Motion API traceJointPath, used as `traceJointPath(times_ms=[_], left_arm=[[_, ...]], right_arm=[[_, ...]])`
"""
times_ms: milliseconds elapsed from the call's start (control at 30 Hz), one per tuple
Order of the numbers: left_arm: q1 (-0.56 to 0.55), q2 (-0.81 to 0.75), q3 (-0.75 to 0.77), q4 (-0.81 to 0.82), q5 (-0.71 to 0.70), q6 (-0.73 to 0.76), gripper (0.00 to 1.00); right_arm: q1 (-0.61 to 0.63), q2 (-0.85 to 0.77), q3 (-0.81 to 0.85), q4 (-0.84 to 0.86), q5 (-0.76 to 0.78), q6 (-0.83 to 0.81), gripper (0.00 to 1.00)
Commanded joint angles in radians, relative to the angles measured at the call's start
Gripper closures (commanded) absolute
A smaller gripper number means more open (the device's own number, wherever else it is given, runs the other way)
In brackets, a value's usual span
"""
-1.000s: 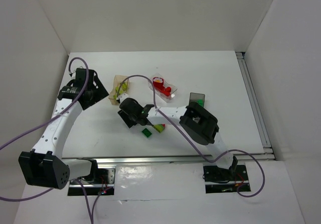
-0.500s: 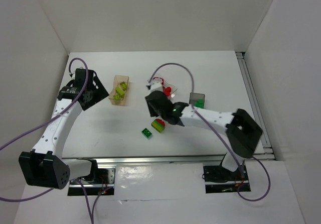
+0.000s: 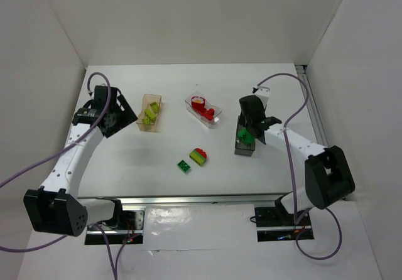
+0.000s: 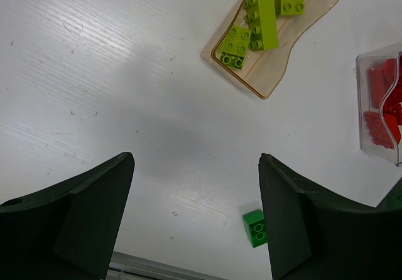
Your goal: Sort the legos into containers by color
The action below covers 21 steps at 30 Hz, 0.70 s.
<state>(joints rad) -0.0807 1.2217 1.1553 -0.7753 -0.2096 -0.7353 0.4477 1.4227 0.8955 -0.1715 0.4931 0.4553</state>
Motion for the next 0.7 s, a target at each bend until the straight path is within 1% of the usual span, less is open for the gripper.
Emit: traceJointPath(times_ms=[0, 33, 67, 100, 167, 200, 233, 267, 300, 333, 433, 467, 500, 533, 567, 600, 633, 667], left_arm=[[0.006, -0.002, -0.008, 0.027, 0.009, 0.013, 0.12], [0.006, -0.002, -0.008, 0.027, 0.018, 0.013, 0.12], [0.006, -0.002, -0.008, 0.027, 0.018, 0.013, 0.12], [0.006, -0.002, -0.008, 0.027, 0.018, 0.013, 0.12], [0.006, -0.002, -0.008, 0.027, 0.018, 0.013, 0.12], [0.006, -0.002, -0.008, 0.027, 0.018, 0.013, 0.12], [0.006, -0.002, -0.008, 0.027, 0.018, 0.013, 0.12], [0.006, -0.002, -0.008, 0.027, 0.018, 0.013, 0.12], [0.006, -0.002, -0.008, 0.027, 0.018, 0.013, 0.12], [0.006, -0.002, -0.008, 0.027, 0.018, 0.013, 0.12], [0.006, 0.007, -0.008, 0.036, 0.027, 0.013, 0.12], [0.006, 0.007, -0.008, 0.036, 0.027, 0.013, 0.12], [0.006, 0.007, -0.008, 0.036, 0.027, 0.013, 0.12], [0.006, 0.007, 0.001, 0.036, 0.027, 0.013, 0.12], [0.006, 0.007, 0.001, 0.036, 0.027, 0.013, 0.12], [0.006, 0.007, 0.001, 0.036, 0.027, 0.013, 0.12], [0.006, 0.007, 0.001, 0.036, 0.027, 0.013, 0.12], [0.006, 0.007, 0.001, 0.036, 0.027, 0.013, 0.12]], right_arm=[[-0.039, 0.05, 0.032, 0.032, -0.008, -0.004, 0.52], [-0.04, 0.062, 0.045, 0.043, -0.017, -0.004, 0.5], [-0.04, 0.076, 0.054, 0.043, -0.018, -0.013, 0.42], [-0.049, 0.09, 0.075, 0.043, -0.018, -0.014, 0.38], [-0.049, 0.113, 0.088, 0.018, -0.018, -0.014, 0.34], [-0.049, 0.113, 0.1, 0.018, -0.018, -0.014, 0.28], [-0.049, 0.104, 0.1, 0.018, -0.018, -0.014, 0.25], [-0.037, 0.091, 0.1, 0.018, -0.018, -0.014, 0.24], [-0.027, 0.075, 0.089, 0.018, -0.018, -0.014, 0.24], [-0.006, 0.033, 0.076, 0.018, -0.018, -0.014, 0.26], [0.055, -0.046, 0.021, 0.046, -0.08, -0.024, 0.37], [0.115, -0.085, 0.007, 0.056, -0.108, -0.035, 0.42], [0.15, -0.096, -0.003, 0.069, -0.158, -0.047, 0.42], [0.19, -0.096, -0.012, 0.069, -0.177, -0.047, 0.42], [0.268, -0.076, -0.012, 0.069, -0.195, -0.065, 0.41], [0.307, -0.056, -0.001, 0.05, -0.23, -0.079, 0.37], [0.345, -0.004, 0.02, 0.037, -0.231, -0.093, 0.33], [0.423, 0.021, 0.029, 0.036, -0.246, -0.133, 0.29]])
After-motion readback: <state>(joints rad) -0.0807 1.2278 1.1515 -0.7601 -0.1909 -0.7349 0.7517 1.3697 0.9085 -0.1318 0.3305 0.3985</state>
